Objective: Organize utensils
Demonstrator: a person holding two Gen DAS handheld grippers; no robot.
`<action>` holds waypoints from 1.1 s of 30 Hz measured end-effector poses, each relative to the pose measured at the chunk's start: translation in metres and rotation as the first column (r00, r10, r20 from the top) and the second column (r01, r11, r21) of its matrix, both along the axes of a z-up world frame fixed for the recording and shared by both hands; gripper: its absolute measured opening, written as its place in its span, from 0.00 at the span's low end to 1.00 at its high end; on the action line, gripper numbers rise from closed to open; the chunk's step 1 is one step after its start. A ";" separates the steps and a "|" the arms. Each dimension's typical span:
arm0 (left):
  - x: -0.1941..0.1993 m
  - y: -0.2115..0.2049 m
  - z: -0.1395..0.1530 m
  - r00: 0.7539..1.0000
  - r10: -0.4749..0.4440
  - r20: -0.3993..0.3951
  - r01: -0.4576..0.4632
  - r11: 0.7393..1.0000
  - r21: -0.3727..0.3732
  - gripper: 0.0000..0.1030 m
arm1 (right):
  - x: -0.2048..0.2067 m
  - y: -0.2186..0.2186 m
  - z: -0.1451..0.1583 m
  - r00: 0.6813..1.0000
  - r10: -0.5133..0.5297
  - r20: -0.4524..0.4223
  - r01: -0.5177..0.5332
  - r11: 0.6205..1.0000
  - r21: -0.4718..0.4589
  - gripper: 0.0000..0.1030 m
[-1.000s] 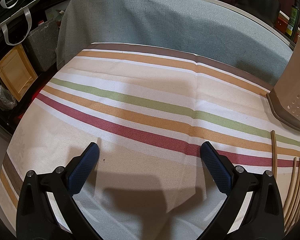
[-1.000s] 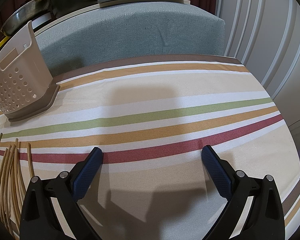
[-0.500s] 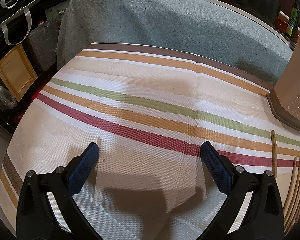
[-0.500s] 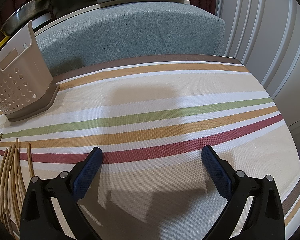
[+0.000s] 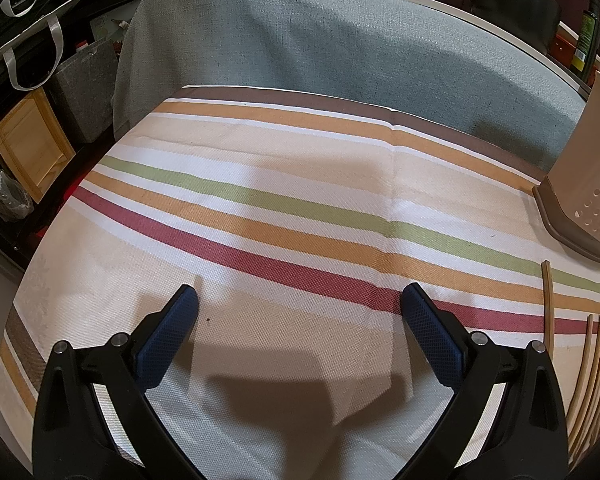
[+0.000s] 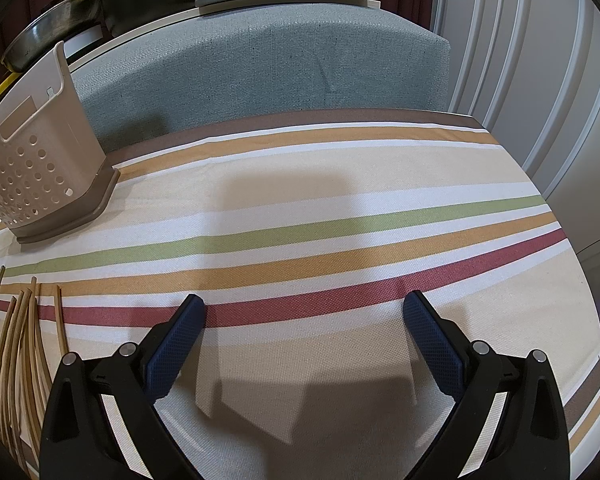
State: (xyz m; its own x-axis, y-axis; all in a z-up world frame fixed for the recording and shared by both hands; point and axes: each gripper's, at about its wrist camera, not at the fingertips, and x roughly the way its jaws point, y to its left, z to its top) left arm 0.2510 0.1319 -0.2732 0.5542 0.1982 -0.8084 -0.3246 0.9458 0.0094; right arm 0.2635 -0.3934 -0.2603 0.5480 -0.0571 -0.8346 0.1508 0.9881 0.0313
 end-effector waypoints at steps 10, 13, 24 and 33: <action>0.000 0.000 0.000 1.000 0.002 0.000 -0.002 1.000 -0.001 0.96 | 0.000 0.000 0.000 1.000 0.000 0.000 0.000 1.000 0.000 0.94; 0.000 0.000 0.000 1.000 0.001 0.001 -0.001 1.000 -0.001 0.96 | 0.000 0.000 -0.001 1.000 0.000 0.000 0.000 1.000 0.000 0.94; -0.027 -0.016 0.033 0.992 -0.015 0.123 0.015 1.000 -0.003 0.96 | -0.018 0.012 0.025 0.996 -0.060 0.072 0.058 0.998 0.032 0.94; -0.104 -0.080 0.163 0.910 -0.135 0.393 0.078 0.985 0.156 0.96 | -0.093 0.063 0.177 0.890 0.000 0.455 -0.010 1.000 0.019 0.94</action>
State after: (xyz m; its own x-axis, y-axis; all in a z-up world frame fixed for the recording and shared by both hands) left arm 0.1473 0.0522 -0.1107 0.8496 0.2106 -0.4836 -0.2252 0.9739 0.0285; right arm 0.1708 -0.3303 -0.0831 0.8682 -0.0392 -0.4947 0.1101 0.9873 0.1149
